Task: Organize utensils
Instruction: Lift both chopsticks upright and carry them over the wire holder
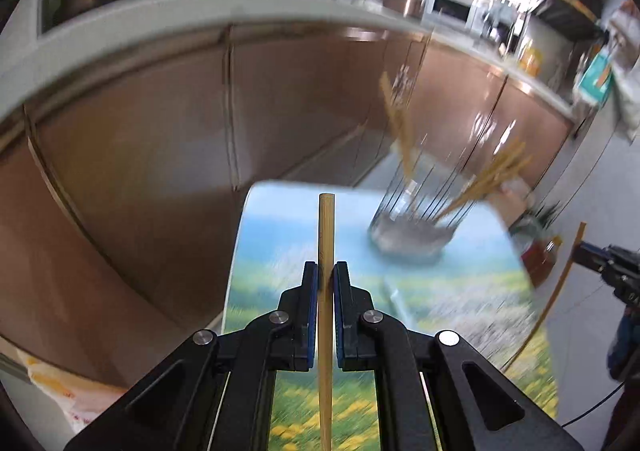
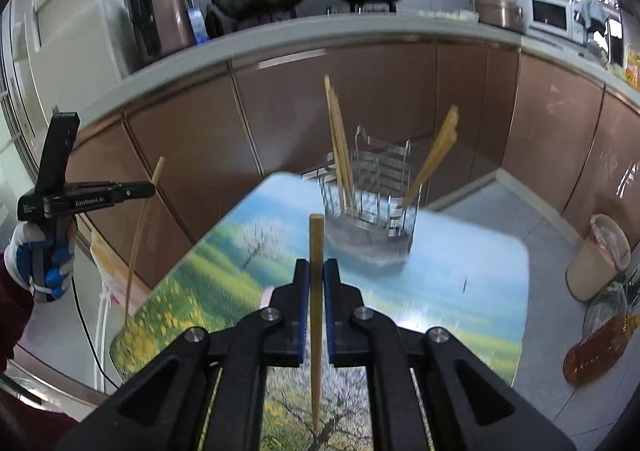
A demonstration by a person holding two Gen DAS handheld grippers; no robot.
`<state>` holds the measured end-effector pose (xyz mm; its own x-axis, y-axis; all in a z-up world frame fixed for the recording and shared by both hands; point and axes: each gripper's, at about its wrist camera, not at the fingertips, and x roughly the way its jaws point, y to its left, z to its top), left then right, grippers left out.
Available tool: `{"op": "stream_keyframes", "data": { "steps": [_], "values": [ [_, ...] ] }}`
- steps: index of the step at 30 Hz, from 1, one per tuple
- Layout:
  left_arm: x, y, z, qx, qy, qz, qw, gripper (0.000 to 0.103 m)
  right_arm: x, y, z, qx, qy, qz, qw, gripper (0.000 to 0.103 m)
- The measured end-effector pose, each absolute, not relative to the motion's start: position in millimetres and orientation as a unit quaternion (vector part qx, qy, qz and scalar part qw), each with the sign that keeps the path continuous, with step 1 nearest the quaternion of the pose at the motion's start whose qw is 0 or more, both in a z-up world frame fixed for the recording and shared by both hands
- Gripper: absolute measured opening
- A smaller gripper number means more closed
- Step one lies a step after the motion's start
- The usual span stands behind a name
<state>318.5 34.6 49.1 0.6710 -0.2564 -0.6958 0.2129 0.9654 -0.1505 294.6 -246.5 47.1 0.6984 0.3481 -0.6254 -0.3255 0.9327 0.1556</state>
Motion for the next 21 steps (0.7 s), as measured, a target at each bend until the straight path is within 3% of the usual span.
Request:
{"op": "stream_keyframes", "data": {
  "steps": [12,21],
  "values": [
    [373.4,-19.3,151.1,-0.11,0.249,-0.185,0.944,0.007,343.2,-243.2,163.9,0.016,0.205,0.167,0.964,0.006],
    [426.3,-58.5,145.0,-0.158,0.14,-0.168,0.963,0.007,408.9,-244.0,149.7,0.02,0.132,0.114,0.984,0.006]
  ]
}}
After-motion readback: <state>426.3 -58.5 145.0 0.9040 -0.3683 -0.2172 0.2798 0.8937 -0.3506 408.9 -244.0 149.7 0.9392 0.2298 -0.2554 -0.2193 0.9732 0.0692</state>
